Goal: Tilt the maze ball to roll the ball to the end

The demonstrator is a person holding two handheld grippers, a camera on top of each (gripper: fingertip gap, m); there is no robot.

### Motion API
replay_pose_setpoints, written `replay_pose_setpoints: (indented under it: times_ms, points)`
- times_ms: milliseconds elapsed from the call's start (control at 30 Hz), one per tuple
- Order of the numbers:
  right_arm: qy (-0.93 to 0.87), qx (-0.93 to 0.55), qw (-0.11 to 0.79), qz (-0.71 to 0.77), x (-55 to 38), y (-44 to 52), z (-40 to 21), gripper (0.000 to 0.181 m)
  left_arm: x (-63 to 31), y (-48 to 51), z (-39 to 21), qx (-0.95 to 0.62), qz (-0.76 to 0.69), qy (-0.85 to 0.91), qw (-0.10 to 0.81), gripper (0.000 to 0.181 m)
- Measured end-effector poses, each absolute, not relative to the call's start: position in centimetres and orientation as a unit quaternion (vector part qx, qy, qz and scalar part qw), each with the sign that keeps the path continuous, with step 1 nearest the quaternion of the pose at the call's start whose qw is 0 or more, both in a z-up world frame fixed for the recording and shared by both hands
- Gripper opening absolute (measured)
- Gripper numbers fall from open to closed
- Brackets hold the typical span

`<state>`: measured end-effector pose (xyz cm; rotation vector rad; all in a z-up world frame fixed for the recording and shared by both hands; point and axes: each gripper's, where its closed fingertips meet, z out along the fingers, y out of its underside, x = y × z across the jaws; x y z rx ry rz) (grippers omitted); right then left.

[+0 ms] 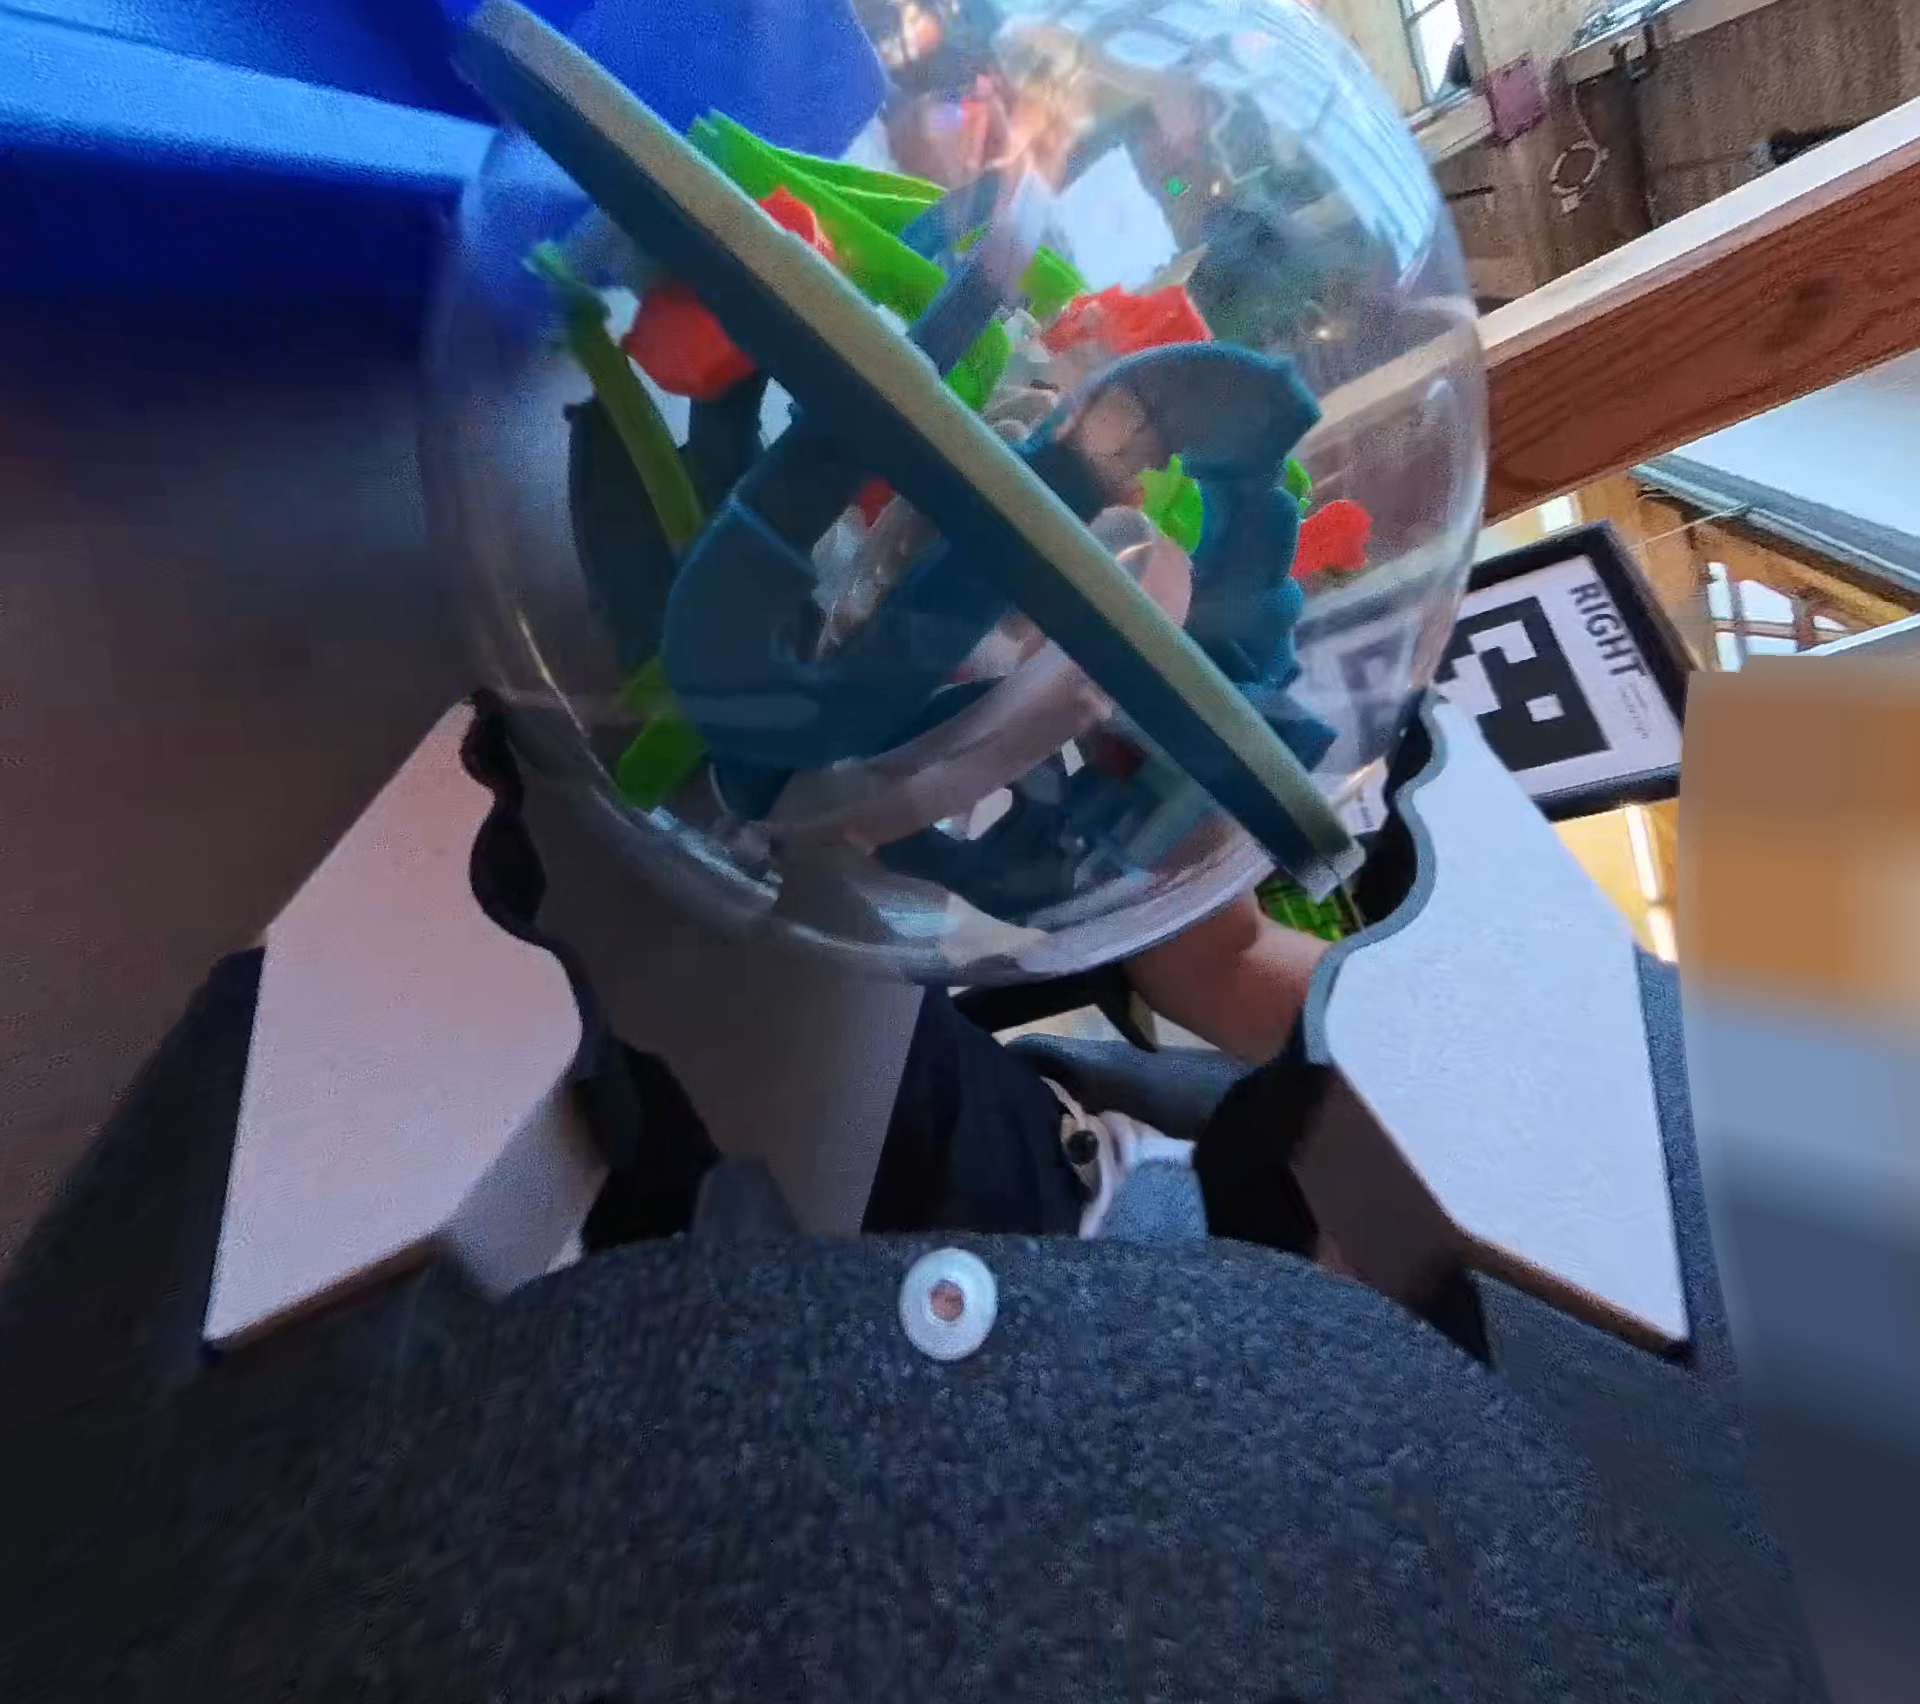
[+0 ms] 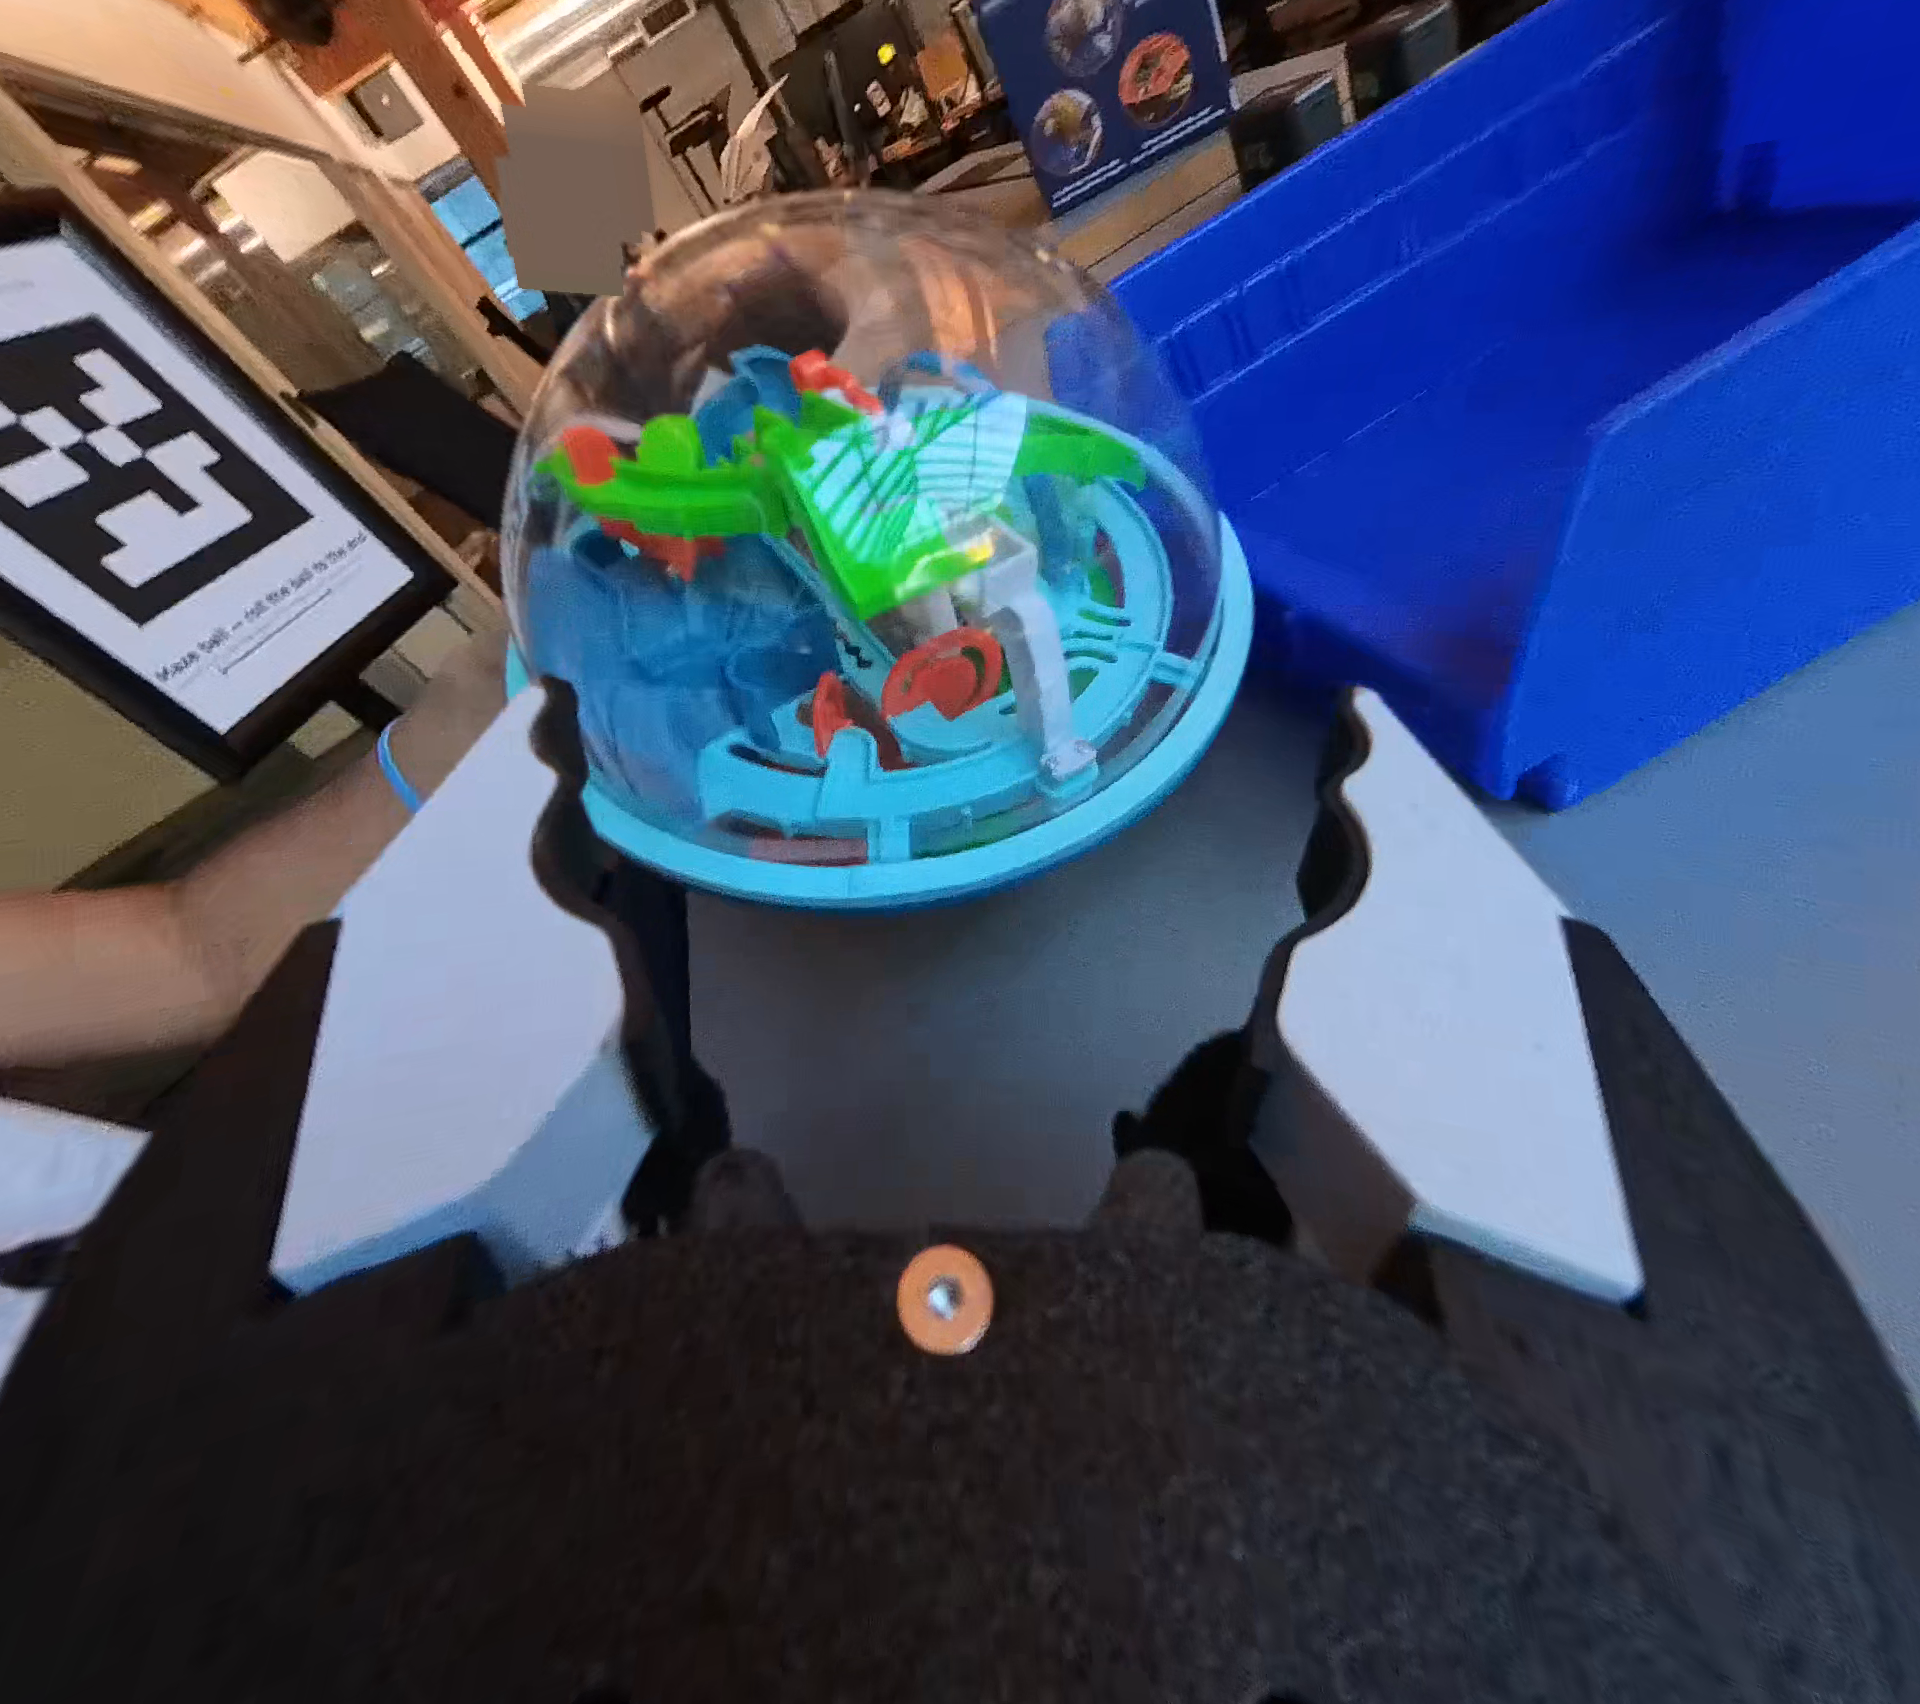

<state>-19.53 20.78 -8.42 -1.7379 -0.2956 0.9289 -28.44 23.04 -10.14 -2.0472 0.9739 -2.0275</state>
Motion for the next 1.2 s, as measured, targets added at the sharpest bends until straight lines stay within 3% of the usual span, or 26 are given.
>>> replay_pose_setpoints:
  times_ms: [133, 267, 533, 767, 967, 1033, 1200]
  points:
    - [-0.189, -0.711, 0.554, 0.389, -21.3, 19.1, -8.7, 0.137, -28.6, 23.3, -9.6, -0.669, -0.697, 0.258, 0.002, 0.156]
    - [-0.273, -0.725, 0.563, 0.287, -22.2, 18.8, -9.8, 0.136, -28.9, 23.7, -9.5, -0.66, -0.717, 0.225, -0.024, 0.156]
    - [-0.324, -0.714, 0.598, 0.166, -23.5, 19.7, -10.2, 0.129, -29.0, 23.6, -9.6, -0.666, -0.714, 0.216, -0.03, 0.155]
    - [-0.269, -0.696, 0.603, 0.283, -23.6, 18.5, -7.9, 0.136, -28.8, 23.4, -9.5, -0.667, -0.706, 0.238, -0.013, 0.155]
    - [-0.143, -0.696, 0.588, 0.385, -22.1, 18.9, -4.4, 0.141, -27.7, 21.8, -9.0, -0.673, -0.64, 0.36, 0.092, 0.155]
    - [-0.106, -0.711, 0.555, 0.419, -22.7, 19.0, -4.5, 0.154, -27.0, 20.6, -8.7, -0.671, -0.596, 0.417, 0.144, 0.154]
    - [-0.01, -0.712, 0.532, 0.459, -20.8, 19.1, -3.1, 0.15, -25.6, 18.1, -8.5, -0.624, -0.445, 0.563, 0.31, 0.154]
